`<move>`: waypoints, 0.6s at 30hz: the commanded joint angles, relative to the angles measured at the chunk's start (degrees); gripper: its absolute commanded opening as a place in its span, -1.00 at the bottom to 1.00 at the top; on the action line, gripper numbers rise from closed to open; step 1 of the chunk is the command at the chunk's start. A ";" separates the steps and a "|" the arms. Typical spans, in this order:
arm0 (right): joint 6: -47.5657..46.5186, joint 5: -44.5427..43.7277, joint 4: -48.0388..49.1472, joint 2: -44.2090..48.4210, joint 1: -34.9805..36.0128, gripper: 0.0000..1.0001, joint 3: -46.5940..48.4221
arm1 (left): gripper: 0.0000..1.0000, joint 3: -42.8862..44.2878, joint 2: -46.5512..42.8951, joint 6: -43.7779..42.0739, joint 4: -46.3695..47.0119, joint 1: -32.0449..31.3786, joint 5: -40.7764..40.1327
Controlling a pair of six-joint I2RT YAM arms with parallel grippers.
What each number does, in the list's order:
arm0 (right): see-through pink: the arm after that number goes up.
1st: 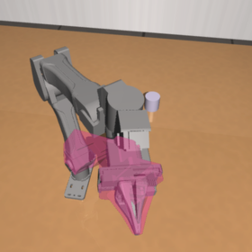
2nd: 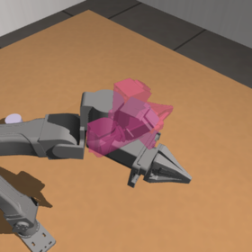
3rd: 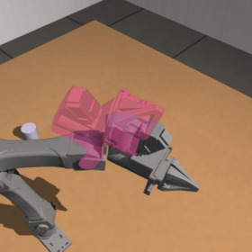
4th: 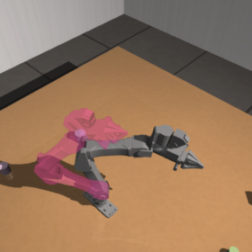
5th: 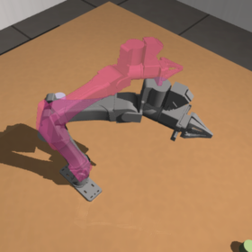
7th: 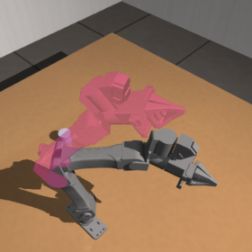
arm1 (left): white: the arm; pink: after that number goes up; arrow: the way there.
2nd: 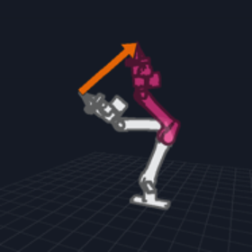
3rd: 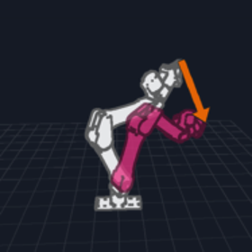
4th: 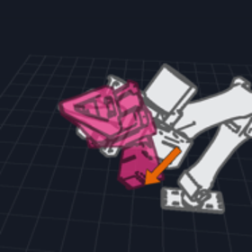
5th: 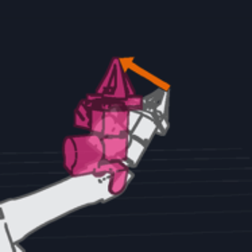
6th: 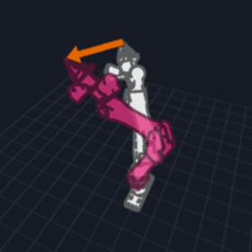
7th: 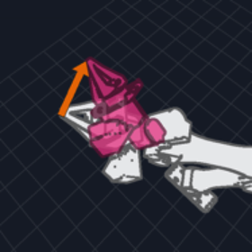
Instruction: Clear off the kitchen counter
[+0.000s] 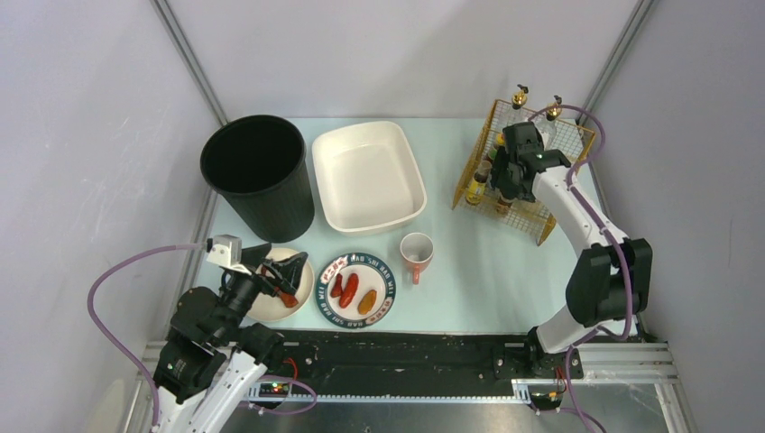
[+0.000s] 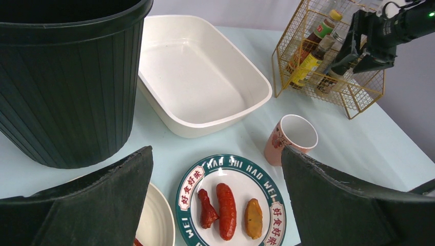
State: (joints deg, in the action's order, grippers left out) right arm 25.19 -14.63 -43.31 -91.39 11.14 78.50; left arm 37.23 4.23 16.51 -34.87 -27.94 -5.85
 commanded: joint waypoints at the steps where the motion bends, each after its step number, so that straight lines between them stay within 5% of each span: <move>1: -0.64 -4.33 -1.78 6.77 2.48 0.45 4.19 | 0.97 -0.32 0.74 -0.11 0.89 0.00 -0.18; 7: -3.16 -10.31 -3.76 10.65 11.28 0.46 6.32 | 0.97 -0.32 0.81 -0.14 0.91 0.00 -0.17; 18: -0.26 -5.37 -0.80 12.65 26.85 0.58 3.14 | 0.97 -0.37 1.93 -0.10 0.89 0.00 -0.12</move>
State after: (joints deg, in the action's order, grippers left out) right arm 22.50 -20.95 -46.30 -80.18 34.20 82.74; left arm 37.23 4.80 16.51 -34.89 -27.94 -5.85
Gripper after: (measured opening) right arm 0.784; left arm 0.985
